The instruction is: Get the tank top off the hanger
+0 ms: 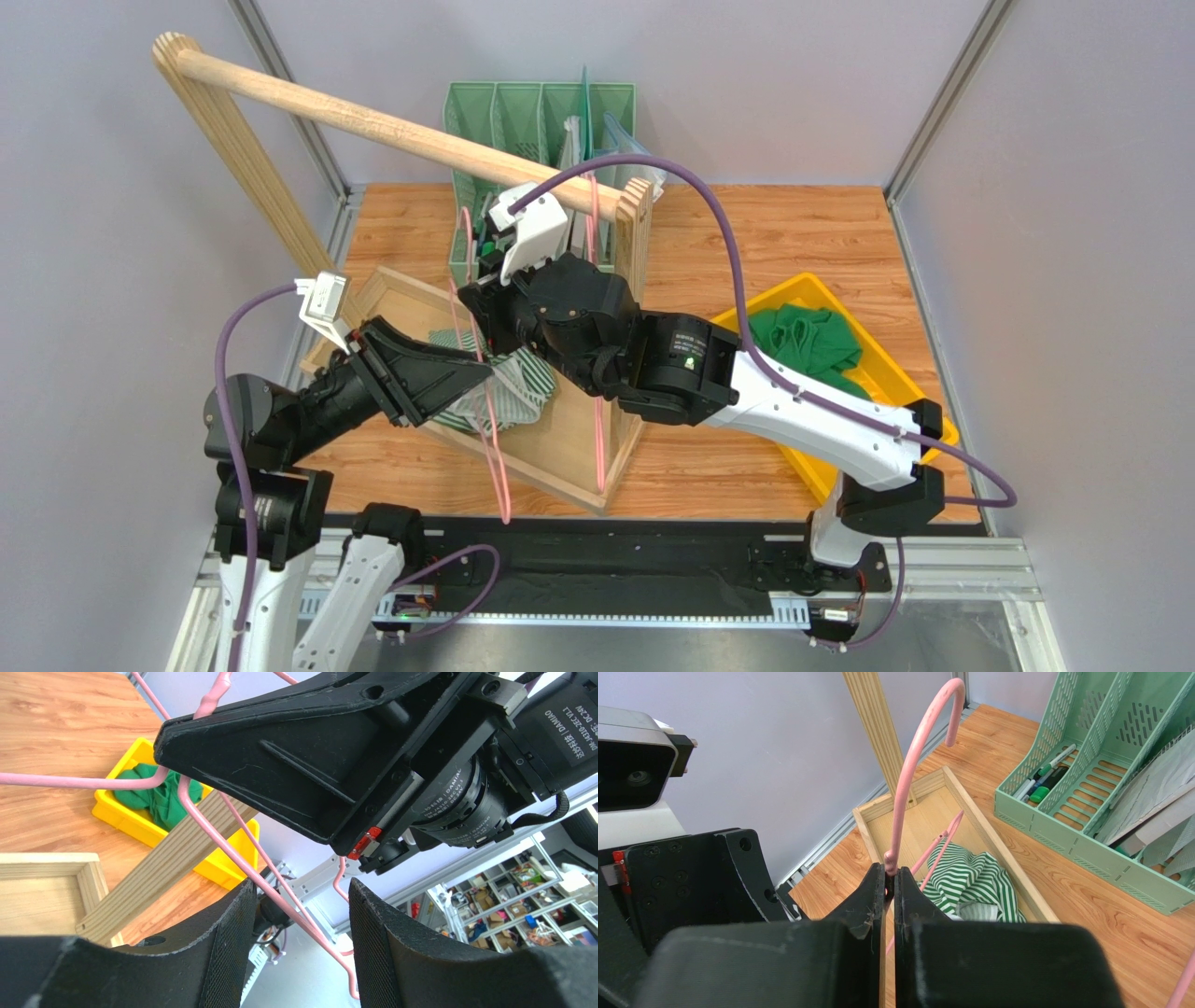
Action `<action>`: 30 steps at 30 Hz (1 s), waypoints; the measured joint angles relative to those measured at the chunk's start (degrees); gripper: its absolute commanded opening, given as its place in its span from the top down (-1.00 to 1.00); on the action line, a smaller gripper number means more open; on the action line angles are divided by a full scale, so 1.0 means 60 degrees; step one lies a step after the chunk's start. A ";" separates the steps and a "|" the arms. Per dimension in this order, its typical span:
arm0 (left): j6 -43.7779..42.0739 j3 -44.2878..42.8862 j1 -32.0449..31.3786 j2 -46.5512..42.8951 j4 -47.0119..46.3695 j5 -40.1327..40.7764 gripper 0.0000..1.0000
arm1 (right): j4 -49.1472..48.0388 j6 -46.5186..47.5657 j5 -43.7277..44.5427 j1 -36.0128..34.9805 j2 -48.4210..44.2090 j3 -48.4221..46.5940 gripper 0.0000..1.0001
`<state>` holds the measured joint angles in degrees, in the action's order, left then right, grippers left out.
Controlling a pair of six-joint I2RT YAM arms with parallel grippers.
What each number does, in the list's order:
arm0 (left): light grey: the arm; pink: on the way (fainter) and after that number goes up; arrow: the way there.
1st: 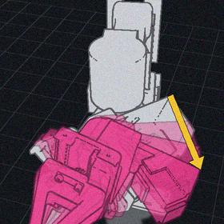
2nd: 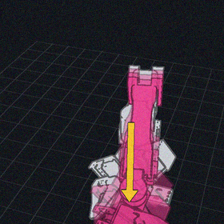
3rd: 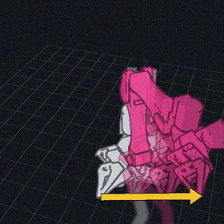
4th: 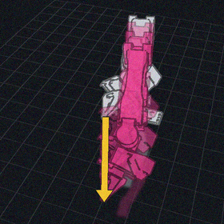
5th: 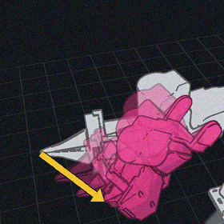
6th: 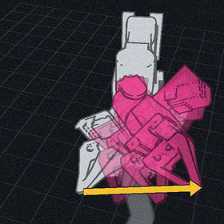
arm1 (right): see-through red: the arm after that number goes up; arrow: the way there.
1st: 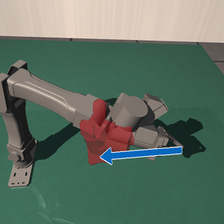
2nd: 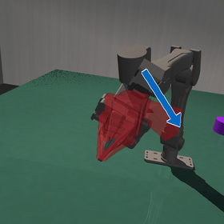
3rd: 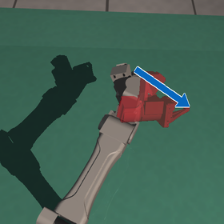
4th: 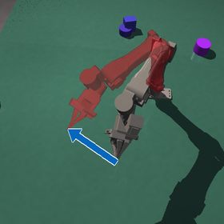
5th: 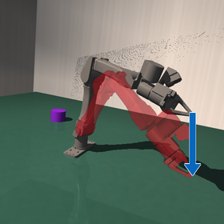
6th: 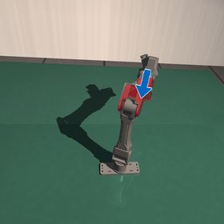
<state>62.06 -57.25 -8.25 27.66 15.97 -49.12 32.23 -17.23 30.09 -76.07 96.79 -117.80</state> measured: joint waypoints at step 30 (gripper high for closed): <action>0.0539 -0.0098 0.0004 0.0251 0.0623 0.0750 1.00 | -0.0506 0.0197 0.0605 -0.0492 -0.0834 0.0903 -0.21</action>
<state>65.30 -57.84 -8.23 29.17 19.70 -44.62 29.19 -16.05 33.71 -79.02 91.79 -112.38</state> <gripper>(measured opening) 0.009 0.519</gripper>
